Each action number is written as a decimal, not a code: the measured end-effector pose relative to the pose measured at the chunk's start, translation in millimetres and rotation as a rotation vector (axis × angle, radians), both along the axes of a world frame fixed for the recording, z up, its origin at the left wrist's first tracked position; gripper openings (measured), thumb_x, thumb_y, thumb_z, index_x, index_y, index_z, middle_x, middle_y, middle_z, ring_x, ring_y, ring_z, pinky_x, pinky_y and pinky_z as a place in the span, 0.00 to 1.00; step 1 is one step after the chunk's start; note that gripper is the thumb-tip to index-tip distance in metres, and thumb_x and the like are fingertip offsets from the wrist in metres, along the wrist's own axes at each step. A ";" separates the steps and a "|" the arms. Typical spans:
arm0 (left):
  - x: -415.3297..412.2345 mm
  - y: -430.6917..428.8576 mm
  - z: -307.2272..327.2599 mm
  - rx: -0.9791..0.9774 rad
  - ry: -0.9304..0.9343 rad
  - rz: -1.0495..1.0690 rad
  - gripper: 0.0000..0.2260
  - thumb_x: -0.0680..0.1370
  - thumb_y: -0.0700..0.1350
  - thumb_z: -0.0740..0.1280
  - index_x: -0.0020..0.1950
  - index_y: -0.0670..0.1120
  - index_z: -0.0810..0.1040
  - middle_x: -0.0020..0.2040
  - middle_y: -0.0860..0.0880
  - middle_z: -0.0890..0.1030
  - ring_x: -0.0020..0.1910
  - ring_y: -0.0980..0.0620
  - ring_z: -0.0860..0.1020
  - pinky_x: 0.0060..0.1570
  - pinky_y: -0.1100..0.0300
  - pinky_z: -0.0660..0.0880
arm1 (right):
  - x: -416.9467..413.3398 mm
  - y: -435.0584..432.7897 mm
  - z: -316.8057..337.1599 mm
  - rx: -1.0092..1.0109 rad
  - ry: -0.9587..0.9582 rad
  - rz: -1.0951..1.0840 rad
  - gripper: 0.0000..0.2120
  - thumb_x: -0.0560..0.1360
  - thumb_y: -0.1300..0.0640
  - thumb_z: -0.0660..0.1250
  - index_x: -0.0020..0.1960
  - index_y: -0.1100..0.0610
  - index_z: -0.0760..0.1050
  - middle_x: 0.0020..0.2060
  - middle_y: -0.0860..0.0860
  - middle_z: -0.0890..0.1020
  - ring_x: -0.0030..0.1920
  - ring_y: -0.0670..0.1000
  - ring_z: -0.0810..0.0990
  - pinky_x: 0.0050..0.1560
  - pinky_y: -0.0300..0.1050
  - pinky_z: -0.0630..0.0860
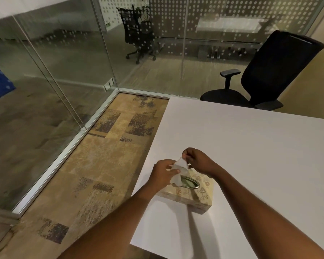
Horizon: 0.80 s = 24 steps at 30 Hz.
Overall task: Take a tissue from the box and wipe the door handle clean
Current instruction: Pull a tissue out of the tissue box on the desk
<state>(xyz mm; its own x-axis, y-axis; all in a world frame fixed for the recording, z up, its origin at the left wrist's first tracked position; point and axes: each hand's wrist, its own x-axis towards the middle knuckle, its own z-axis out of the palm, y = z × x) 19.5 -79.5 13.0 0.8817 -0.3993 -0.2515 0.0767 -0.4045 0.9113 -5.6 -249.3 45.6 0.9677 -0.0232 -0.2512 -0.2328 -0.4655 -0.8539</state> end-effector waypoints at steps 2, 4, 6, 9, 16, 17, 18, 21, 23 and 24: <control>1.4 6.5 12.3 -0.064 -0.008 0.111 0.04 0.73 0.37 0.71 0.46 0.37 0.82 0.42 0.40 0.81 0.44 0.44 0.78 0.46 0.51 0.76 | 1.5 4.2 14.9 0.119 0.011 -0.017 0.10 0.79 0.63 0.58 0.40 0.56 0.72 0.36 0.52 0.76 0.37 0.50 0.75 0.39 0.43 0.76; 1.8 15.4 28.9 -0.115 0.028 0.194 0.03 0.74 0.36 0.69 0.42 0.37 0.79 0.37 0.43 0.78 0.38 0.49 0.74 0.40 0.57 0.72 | 3.5 11.0 26.7 0.235 0.015 -0.036 0.08 0.79 0.62 0.59 0.42 0.58 0.72 0.38 0.55 0.75 0.39 0.52 0.75 0.41 0.45 0.76; 2.1 28.9 47.3 -0.108 0.036 0.237 0.06 0.76 0.37 0.67 0.39 0.40 0.77 0.33 0.48 0.75 0.33 0.53 0.71 0.33 0.62 0.69 | 5.7 22.3 37.6 0.307 0.014 -0.041 0.06 0.79 0.60 0.61 0.44 0.59 0.73 0.40 0.57 0.74 0.38 0.53 0.73 0.40 0.45 0.73; 4.7 55.2 71.3 -0.087 -0.006 0.288 0.09 0.78 0.38 0.64 0.37 0.44 0.74 0.32 0.50 0.73 0.32 0.55 0.70 0.30 0.62 0.66 | 11.7 50.1 55.6 0.399 0.037 -0.029 0.10 0.80 0.54 0.60 0.46 0.58 0.75 0.37 0.53 0.75 0.32 0.47 0.72 0.36 0.40 0.70; 10.0 123.3 103.9 -0.148 0.041 0.437 0.07 0.78 0.39 0.65 0.39 0.41 0.74 0.38 0.41 0.74 0.38 0.48 0.71 0.38 0.58 0.67 | 33.5 109.4 82.8 0.432 0.138 0.251 0.19 0.72 0.53 0.71 0.61 0.55 0.72 0.42 0.55 0.75 0.42 0.51 0.74 0.40 0.41 0.70; 10.2 135.8 107.0 -0.169 0.064 0.455 0.08 0.78 0.39 0.65 0.38 0.42 0.75 0.39 0.41 0.75 0.39 0.47 0.72 0.41 0.55 0.68 | 36.6 121.8 84.2 0.415 0.133 0.271 0.23 0.70 0.58 0.73 0.63 0.58 0.70 0.41 0.56 0.76 0.42 0.51 0.74 0.38 0.40 0.71; 10.8 149.8 109.3 -0.176 0.081 0.469 0.10 0.78 0.39 0.65 0.37 0.43 0.75 0.39 0.41 0.76 0.39 0.47 0.73 0.41 0.54 0.68 | 39.9 136.5 85.8 0.396 0.126 0.266 0.25 0.69 0.62 0.74 0.64 0.60 0.70 0.42 0.58 0.76 0.42 0.52 0.75 0.37 0.40 0.72; 11.9 193.8 112.3 -0.185 0.115 0.508 0.08 0.77 0.41 0.66 0.38 0.43 0.77 0.41 0.42 0.77 0.41 0.47 0.73 0.43 0.54 0.69 | 48.4 181.6 91.3 0.371 0.087 0.217 0.18 0.71 0.63 0.72 0.60 0.61 0.74 0.46 0.59 0.79 0.42 0.51 0.76 0.34 0.37 0.71; 12.5 225.1 114.3 -0.216 0.139 0.547 0.06 0.77 0.41 0.66 0.45 0.40 0.78 0.46 0.40 0.77 0.45 0.45 0.73 0.46 0.52 0.69 | 54.5 210.2 95.1 0.375 0.093 0.214 0.15 0.73 0.61 0.70 0.59 0.61 0.75 0.44 0.56 0.80 0.40 0.49 0.75 0.34 0.37 0.70; 13.0 243.4 115.1 -0.231 0.151 0.565 0.06 0.78 0.41 0.65 0.48 0.38 0.78 0.47 0.39 0.77 0.46 0.45 0.73 0.47 0.51 0.69 | 57.9 227.0 97.0 0.380 0.109 0.216 0.14 0.74 0.61 0.69 0.59 0.61 0.76 0.44 0.55 0.80 0.40 0.49 0.75 0.35 0.38 0.71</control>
<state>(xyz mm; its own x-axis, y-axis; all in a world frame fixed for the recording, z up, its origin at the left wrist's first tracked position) 32.6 163.9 128.1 0.9339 0.0587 -0.3528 0.3560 -0.0583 0.9327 52.3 -22.3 142.6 0.9076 0.2898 -0.3038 -0.2629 -0.1718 -0.9494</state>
